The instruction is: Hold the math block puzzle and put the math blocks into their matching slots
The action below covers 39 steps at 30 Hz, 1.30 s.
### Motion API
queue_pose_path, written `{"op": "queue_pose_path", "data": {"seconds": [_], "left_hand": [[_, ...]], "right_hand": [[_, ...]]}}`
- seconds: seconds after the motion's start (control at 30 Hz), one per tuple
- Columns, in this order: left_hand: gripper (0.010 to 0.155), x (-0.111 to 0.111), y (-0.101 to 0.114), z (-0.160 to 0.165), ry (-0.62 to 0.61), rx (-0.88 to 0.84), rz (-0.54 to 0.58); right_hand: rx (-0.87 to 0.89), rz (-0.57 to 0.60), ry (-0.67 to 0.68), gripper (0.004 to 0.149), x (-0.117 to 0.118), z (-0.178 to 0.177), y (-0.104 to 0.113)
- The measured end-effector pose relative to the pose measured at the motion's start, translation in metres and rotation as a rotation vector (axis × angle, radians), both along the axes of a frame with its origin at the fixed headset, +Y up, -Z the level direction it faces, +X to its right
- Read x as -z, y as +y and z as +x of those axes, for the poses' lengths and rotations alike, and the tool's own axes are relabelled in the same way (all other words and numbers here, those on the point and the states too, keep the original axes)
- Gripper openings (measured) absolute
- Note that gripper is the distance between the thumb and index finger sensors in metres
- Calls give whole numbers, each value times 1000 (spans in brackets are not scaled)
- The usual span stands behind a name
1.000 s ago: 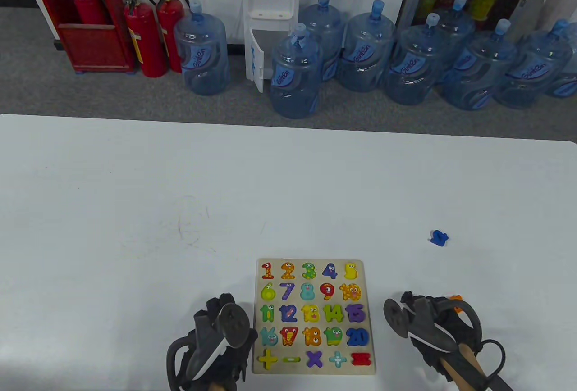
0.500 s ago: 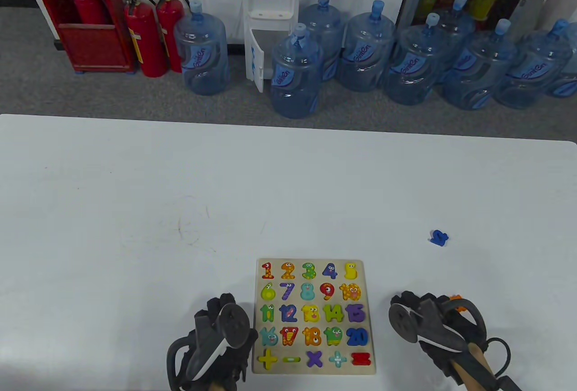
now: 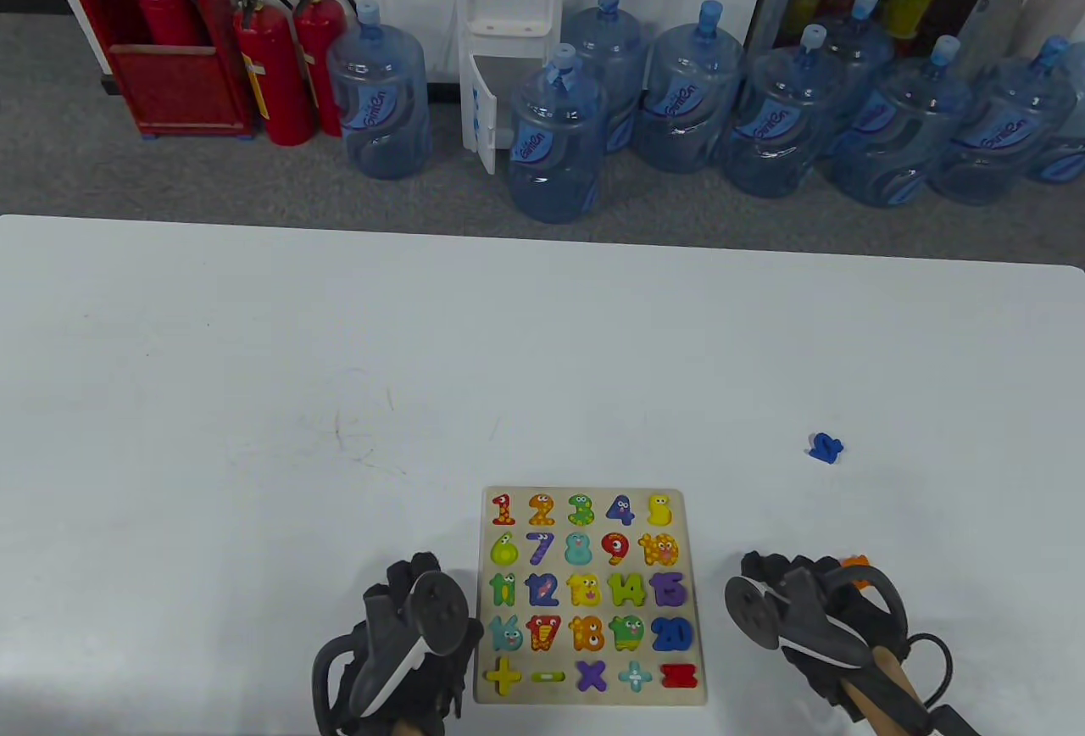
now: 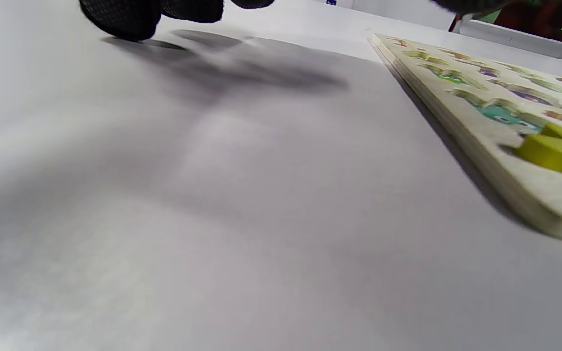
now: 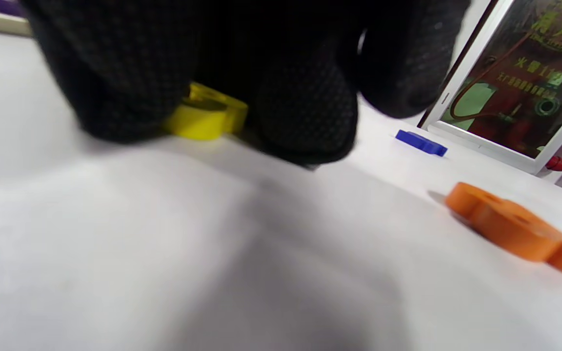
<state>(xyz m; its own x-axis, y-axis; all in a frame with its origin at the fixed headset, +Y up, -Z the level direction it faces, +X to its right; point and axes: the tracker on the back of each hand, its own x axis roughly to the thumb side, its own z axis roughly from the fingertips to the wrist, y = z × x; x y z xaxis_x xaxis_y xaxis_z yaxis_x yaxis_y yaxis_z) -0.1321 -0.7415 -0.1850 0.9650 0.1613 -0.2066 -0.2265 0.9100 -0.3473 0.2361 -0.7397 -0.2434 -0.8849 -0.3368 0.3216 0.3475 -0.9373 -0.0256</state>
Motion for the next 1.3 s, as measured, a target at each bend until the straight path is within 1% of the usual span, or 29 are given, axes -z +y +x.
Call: {"op": "queue_pose_path", "data": {"seconds": [0.13,0.27,0.33,0.4,0.53,0.7,0.8,0.97,1.1,1.3], "left_hand": [[84,0,0,0,6,12,-3],[84,0,1,-1,18,27,7],[84,0,2,-2,20,37,20],[84,-1,3,-2,23,37,30],[84,-2,4,-3,29,40,43],[84,-1,4,-4,32,33,35],[84,-1,5,-4,30,32,36],[84,0,4,-1,10,39,35],[84,2,4,1,-11,37,26],[84,2,6,5,-44,21,40]], "right_hand": [[-72,-4,42,66,2,-10,1],[-106,2,93,67,4,-22,1],[-82,10,112,67,6,-26,3],[-73,-6,115,67,9,-30,4],[-105,17,130,66,12,-34,1],[-63,27,134,66,13,-36,6],[-50,58,150,66,9,-37,13],[30,100,191,66,-5,-46,27],[21,127,208,66,-16,-58,36],[5,144,225,66,-27,-79,42]]}}
